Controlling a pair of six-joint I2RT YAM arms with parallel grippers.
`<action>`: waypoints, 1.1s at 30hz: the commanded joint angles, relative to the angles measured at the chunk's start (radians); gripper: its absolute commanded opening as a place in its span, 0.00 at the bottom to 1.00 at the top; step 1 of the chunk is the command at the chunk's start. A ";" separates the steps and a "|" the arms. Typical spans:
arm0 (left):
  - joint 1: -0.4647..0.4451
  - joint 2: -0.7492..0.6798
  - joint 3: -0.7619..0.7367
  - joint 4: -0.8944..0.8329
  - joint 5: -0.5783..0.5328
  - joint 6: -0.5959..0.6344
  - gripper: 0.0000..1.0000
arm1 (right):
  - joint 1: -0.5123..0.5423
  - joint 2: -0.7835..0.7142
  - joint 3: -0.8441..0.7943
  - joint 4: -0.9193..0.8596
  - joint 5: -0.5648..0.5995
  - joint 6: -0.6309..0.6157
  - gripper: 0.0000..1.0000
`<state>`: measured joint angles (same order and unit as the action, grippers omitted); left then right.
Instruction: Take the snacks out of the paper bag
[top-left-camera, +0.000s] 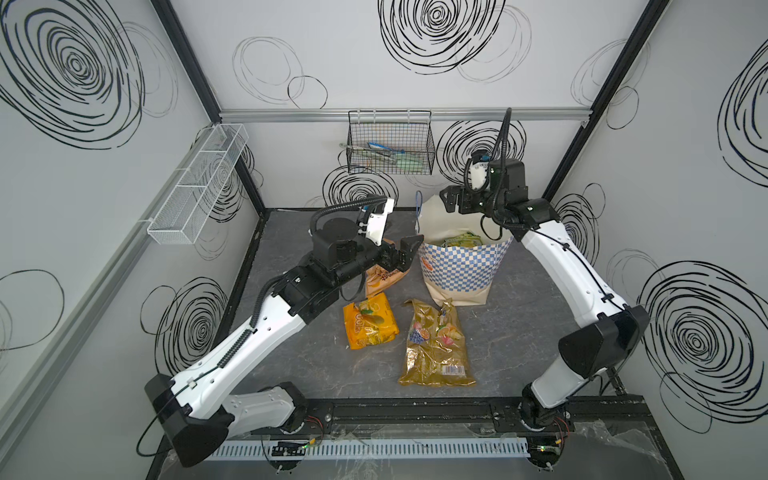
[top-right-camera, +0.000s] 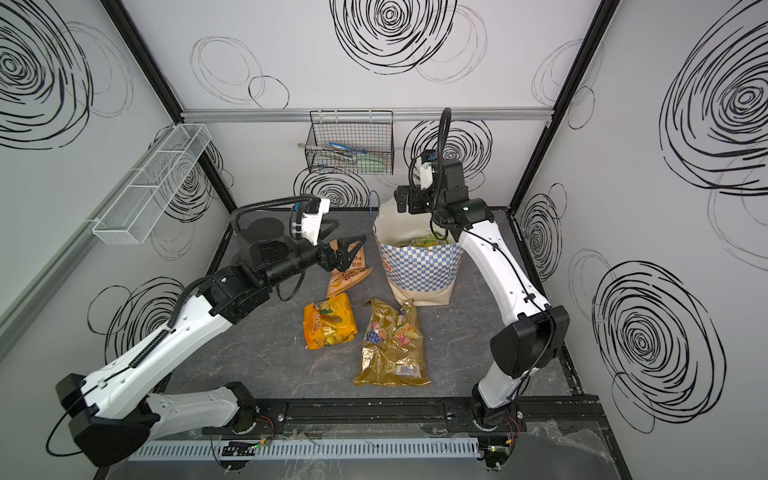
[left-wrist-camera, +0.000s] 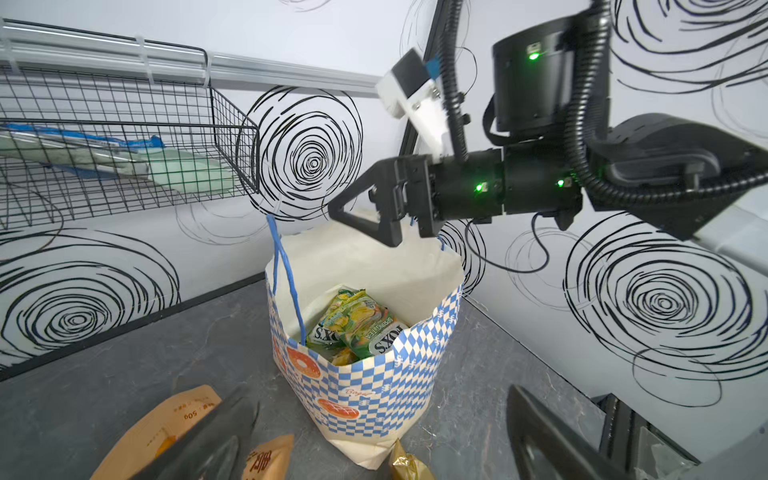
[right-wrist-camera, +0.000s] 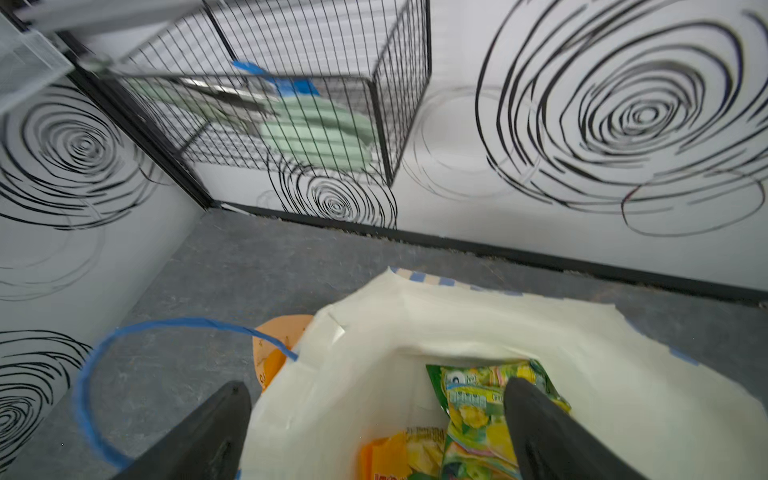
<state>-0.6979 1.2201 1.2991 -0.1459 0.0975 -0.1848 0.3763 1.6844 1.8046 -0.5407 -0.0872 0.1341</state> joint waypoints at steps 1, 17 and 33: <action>0.009 0.045 0.015 0.110 0.044 0.069 0.96 | 0.000 0.062 0.052 -0.126 0.050 -0.014 0.99; -0.069 -0.018 -0.126 0.085 -0.032 0.274 0.96 | 0.003 0.357 0.182 -0.298 0.077 -0.010 0.95; -0.073 -0.015 -0.136 0.096 -0.042 0.263 0.96 | 0.006 0.521 0.131 -0.327 0.077 0.056 0.94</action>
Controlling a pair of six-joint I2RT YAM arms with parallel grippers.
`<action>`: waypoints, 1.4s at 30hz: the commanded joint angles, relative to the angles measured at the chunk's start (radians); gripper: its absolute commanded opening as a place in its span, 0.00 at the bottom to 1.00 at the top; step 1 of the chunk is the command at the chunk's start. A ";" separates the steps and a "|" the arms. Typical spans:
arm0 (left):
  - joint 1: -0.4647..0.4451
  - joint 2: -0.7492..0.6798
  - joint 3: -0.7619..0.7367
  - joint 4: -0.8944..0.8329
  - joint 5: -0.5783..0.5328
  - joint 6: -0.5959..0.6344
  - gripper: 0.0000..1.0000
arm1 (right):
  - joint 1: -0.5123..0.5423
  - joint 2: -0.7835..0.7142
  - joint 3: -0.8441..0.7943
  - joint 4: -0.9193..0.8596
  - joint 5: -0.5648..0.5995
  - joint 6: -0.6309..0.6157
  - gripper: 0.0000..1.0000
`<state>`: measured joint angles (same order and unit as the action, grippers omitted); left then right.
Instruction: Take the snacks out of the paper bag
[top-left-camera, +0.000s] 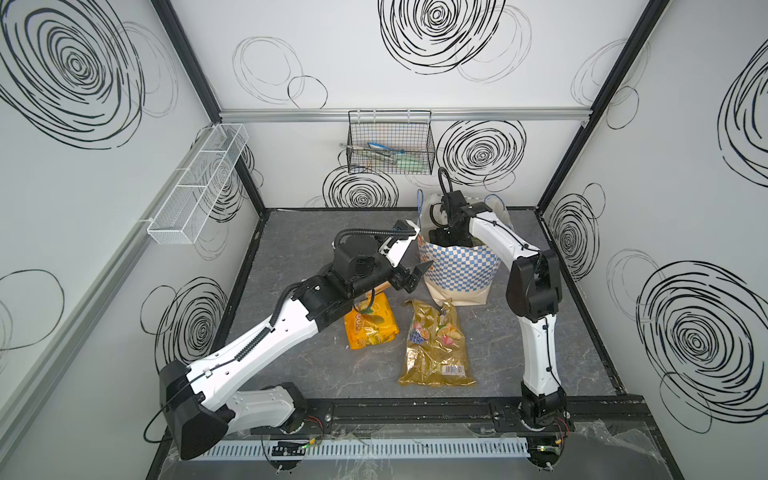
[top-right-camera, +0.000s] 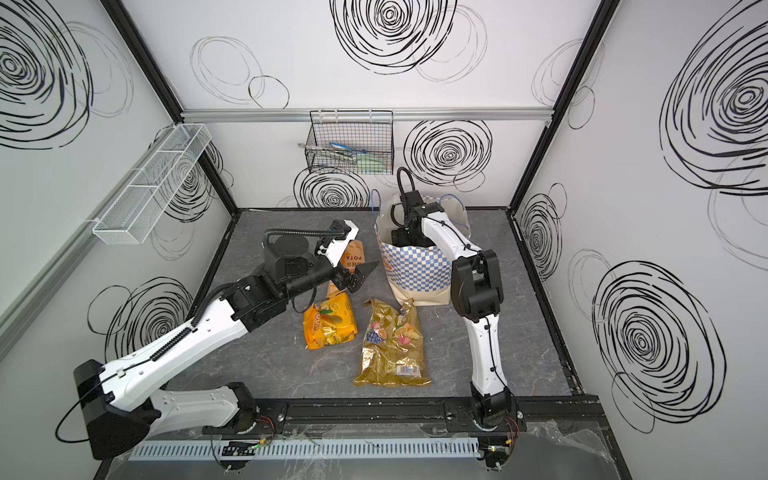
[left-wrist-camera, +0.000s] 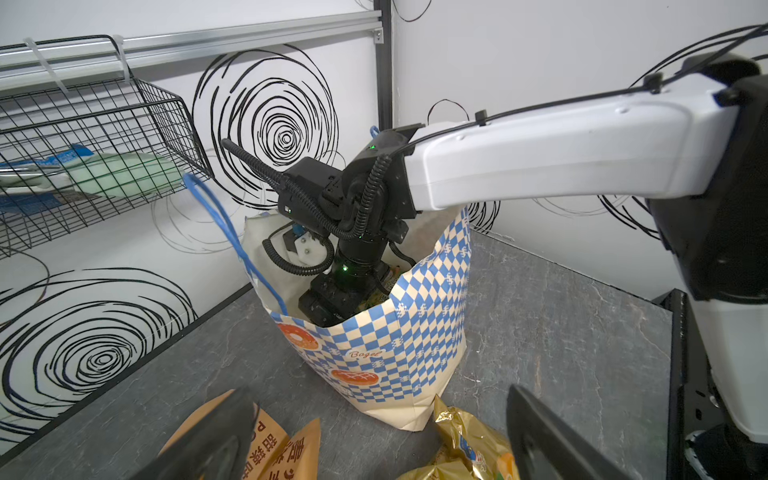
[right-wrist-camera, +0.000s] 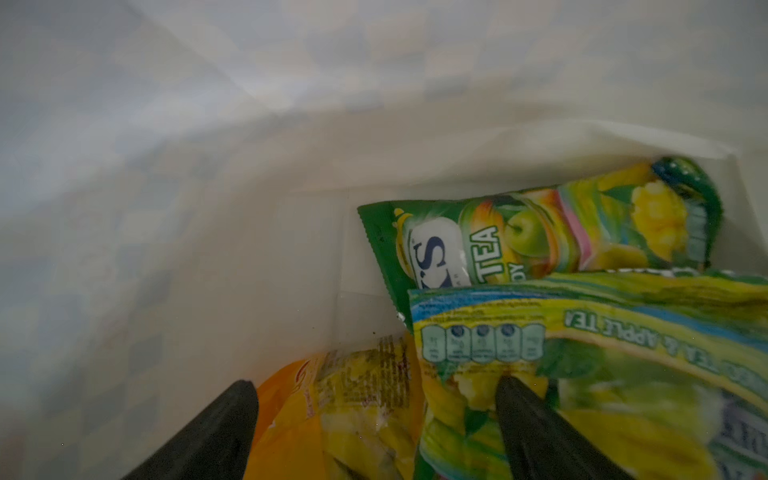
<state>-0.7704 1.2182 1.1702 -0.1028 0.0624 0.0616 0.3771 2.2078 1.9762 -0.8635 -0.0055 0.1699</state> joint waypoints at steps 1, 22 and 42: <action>-0.001 -0.013 -0.007 0.053 -0.005 0.015 0.96 | 0.005 -0.002 -0.063 0.007 -0.010 0.022 0.93; 0.016 -0.014 -0.014 0.069 0.011 -0.009 0.96 | 0.004 -0.100 -0.195 0.111 -0.070 0.052 0.27; 0.025 -0.013 -0.017 0.078 0.021 -0.021 0.96 | 0.011 -0.353 -0.115 0.201 -0.049 0.077 0.01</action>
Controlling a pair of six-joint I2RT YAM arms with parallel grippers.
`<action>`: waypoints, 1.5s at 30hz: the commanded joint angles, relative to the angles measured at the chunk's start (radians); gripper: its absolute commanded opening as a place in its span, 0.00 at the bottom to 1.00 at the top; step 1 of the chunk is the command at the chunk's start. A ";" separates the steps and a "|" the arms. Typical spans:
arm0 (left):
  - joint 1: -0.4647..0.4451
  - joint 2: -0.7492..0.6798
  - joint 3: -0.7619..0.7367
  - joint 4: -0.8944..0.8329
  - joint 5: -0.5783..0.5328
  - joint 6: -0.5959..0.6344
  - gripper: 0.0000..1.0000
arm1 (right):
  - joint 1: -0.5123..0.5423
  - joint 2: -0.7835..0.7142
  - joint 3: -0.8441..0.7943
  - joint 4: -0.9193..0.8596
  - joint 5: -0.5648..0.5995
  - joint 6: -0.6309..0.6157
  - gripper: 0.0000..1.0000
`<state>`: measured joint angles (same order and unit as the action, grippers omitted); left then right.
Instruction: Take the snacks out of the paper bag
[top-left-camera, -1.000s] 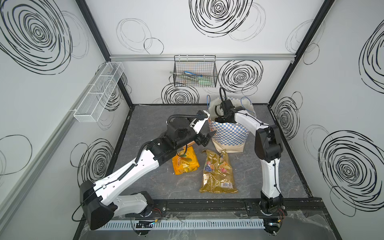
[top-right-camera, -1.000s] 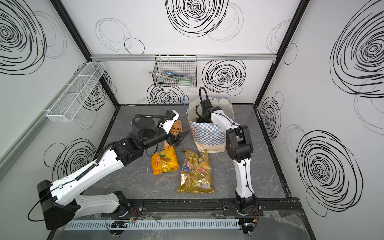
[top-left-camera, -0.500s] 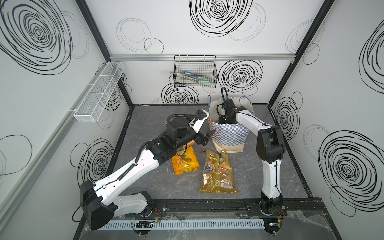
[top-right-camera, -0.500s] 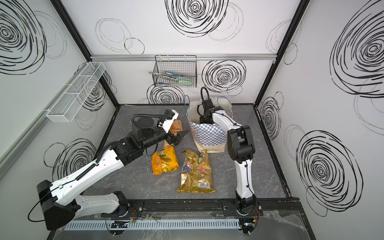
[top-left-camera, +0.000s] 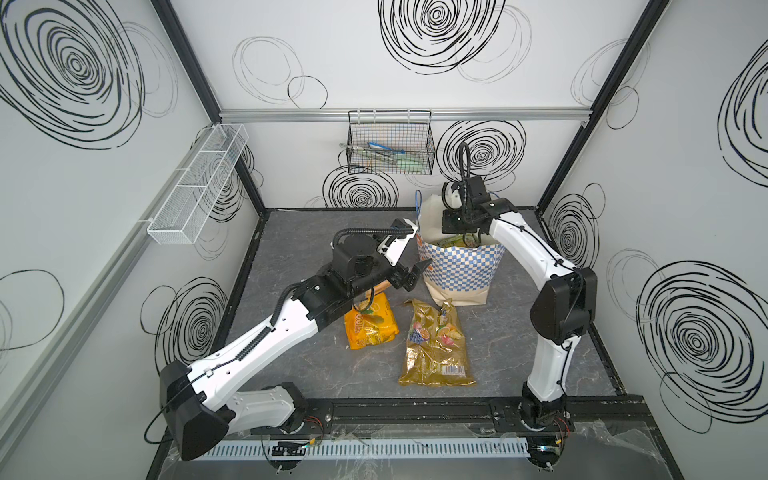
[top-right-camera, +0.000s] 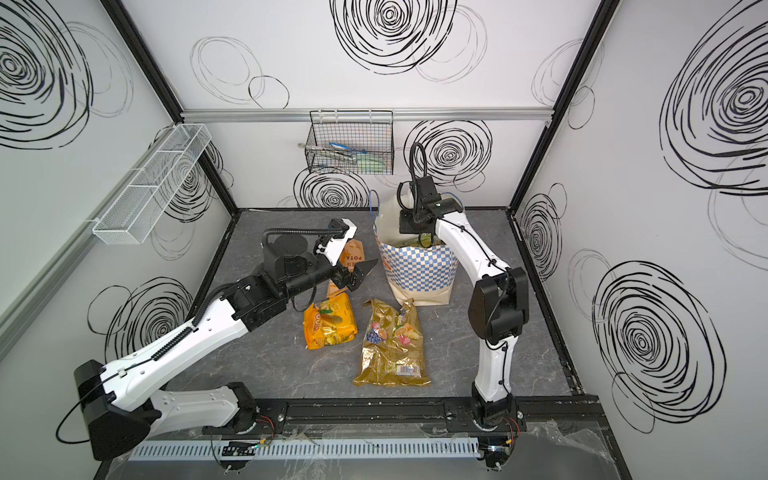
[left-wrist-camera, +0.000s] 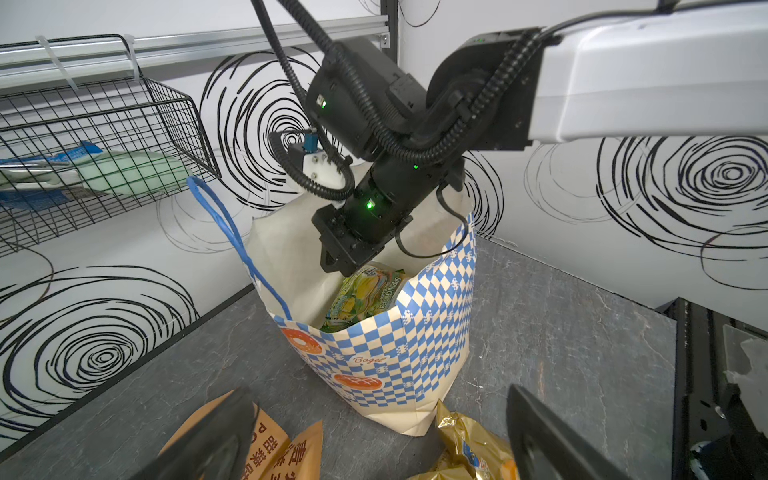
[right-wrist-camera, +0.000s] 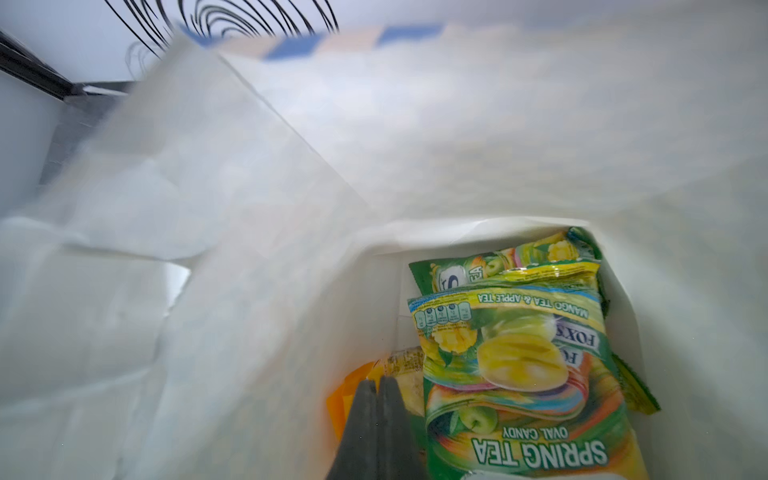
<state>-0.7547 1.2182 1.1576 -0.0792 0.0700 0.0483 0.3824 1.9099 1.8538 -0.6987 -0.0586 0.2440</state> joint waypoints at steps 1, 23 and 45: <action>0.009 -0.013 -0.006 0.055 0.014 -0.007 0.96 | 0.003 -0.073 -0.019 0.070 0.008 -0.007 0.01; 0.009 -0.013 -0.007 0.055 0.019 -0.011 0.96 | -0.008 0.055 0.014 -0.120 0.171 -0.072 0.84; 0.003 -0.004 -0.010 0.062 0.026 -0.020 0.96 | -0.057 0.112 -0.375 0.052 0.017 0.000 1.00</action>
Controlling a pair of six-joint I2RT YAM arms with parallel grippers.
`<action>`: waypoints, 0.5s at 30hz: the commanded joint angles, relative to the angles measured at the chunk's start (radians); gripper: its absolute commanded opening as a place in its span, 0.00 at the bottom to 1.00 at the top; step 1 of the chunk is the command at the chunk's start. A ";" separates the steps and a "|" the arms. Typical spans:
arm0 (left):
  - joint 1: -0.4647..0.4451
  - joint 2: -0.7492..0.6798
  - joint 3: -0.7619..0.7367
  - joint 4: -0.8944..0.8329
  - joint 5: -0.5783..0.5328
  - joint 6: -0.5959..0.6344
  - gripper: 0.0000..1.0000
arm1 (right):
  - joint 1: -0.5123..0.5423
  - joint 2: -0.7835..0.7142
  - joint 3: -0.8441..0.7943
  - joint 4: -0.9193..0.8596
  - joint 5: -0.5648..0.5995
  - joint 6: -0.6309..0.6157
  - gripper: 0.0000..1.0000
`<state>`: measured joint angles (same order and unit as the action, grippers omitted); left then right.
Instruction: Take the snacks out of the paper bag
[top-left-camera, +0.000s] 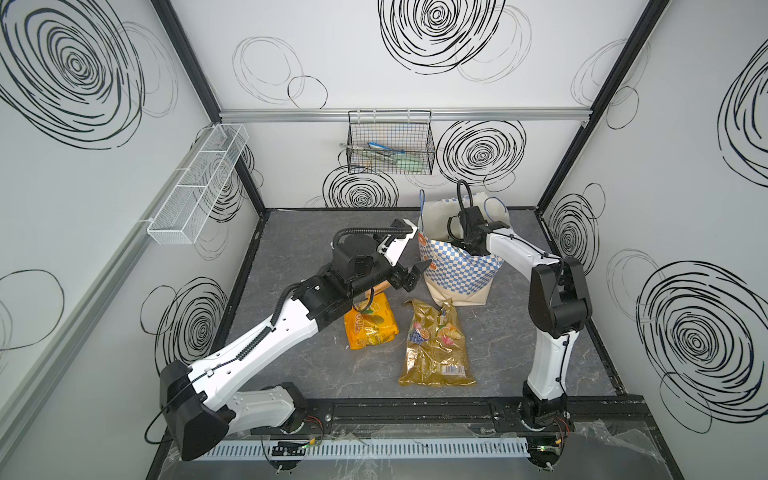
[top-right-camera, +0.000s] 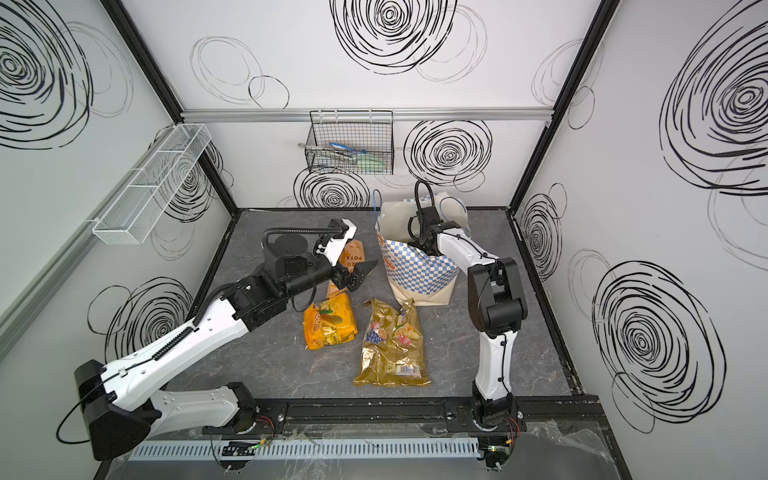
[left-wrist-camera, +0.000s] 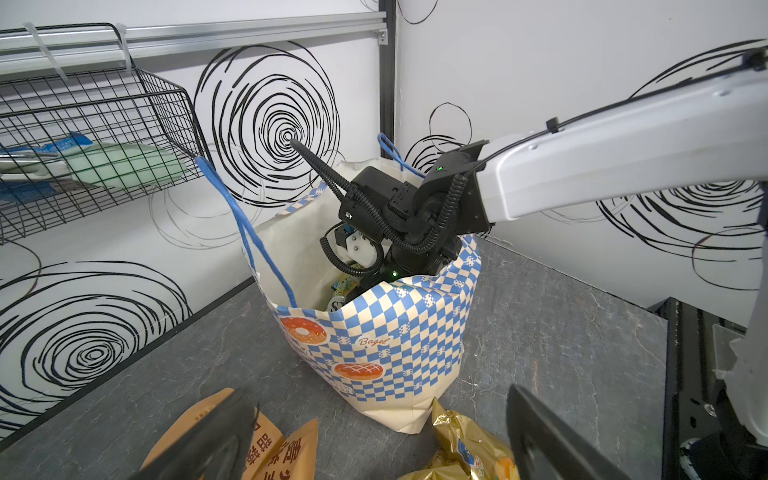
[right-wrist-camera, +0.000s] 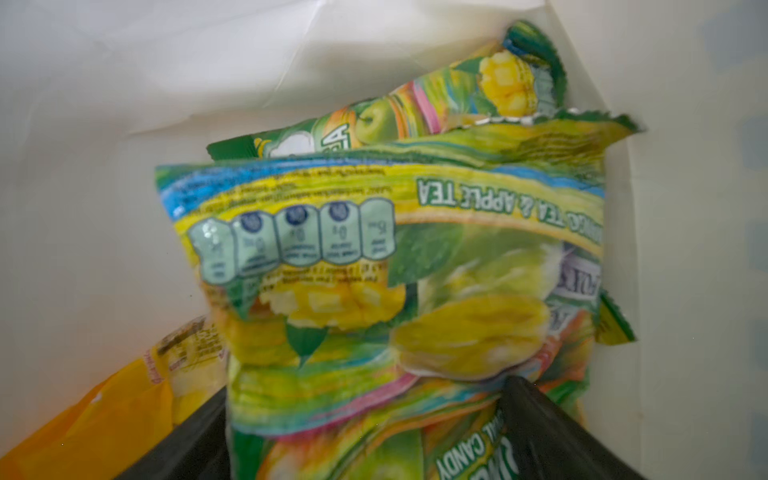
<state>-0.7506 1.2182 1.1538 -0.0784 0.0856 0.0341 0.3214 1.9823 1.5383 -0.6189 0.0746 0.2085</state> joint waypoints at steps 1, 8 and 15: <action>-0.001 -0.004 -0.005 0.061 0.011 -0.006 0.96 | 0.004 0.047 -0.062 -0.021 -0.128 0.038 0.98; -0.001 -0.006 -0.008 0.060 0.006 -0.002 0.96 | 0.003 0.058 -0.073 0.028 -0.168 0.064 0.66; 0.002 -0.011 -0.008 0.063 0.009 -0.005 0.96 | -0.004 0.001 -0.064 0.036 -0.145 0.071 0.34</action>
<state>-0.7506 1.2182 1.1522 -0.0776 0.0856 0.0334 0.3054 1.9759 1.5101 -0.5461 0.0158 0.2543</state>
